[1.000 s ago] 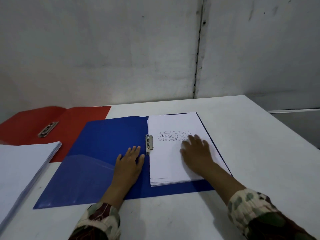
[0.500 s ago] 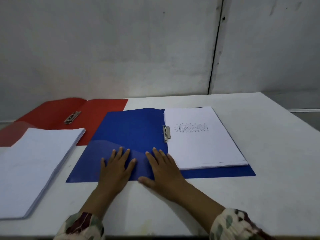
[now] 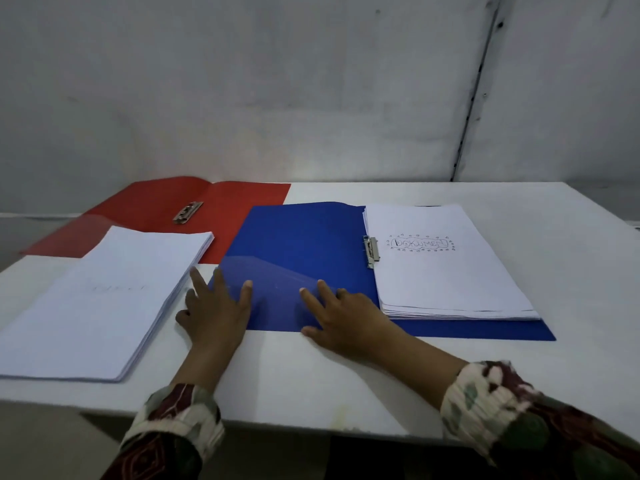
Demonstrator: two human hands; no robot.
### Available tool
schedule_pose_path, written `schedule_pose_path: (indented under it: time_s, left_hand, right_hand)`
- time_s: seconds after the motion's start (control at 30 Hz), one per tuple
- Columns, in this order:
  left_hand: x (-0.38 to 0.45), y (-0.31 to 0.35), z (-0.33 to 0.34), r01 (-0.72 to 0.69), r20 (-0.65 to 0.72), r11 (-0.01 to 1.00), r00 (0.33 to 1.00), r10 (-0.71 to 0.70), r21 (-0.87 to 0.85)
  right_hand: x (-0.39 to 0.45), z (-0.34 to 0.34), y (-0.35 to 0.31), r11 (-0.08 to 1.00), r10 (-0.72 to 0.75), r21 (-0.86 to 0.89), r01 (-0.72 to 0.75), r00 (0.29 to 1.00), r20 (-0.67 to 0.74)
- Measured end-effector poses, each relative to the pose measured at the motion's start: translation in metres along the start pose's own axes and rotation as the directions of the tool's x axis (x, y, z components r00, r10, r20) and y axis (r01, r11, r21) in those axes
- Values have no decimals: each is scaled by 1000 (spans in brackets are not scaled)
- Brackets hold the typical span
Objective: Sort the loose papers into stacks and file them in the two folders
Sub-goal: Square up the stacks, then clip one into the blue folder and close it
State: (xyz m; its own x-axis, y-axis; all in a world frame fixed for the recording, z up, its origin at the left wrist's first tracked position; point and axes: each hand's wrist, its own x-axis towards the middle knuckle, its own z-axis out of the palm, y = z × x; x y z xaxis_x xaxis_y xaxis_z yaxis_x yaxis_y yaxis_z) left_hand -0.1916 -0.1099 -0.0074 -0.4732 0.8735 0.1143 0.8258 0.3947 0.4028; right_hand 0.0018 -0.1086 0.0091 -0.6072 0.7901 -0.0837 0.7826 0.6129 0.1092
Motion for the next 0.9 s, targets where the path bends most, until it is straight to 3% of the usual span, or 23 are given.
schedule_pose_path:
  time_s: [0.43, 0.63, 0.77, 0.9]
  left_hand:
    - [3, 10, -11, 27, 11, 977, 1000, -26, -213]
    - [12, 14, -20, 99, 81, 886, 994, -70, -454]
    - [16, 11, -25, 163, 76, 918, 987, -145, -363]
    - [11, 18, -38, 77, -75, 967, 992, -98, -244]
  right_hand:
    - [-1, -4, -1, 998, -56, -2, 56, 998, -24]
    - [2, -1, -6, 1000, -21, -25, 19, 997, -73]
    - [-1, -5, -7, 996, 18, -89, -29, 993, -120]
    - [0, 0, -5, 982, 14, -169, -90, 915, -404]
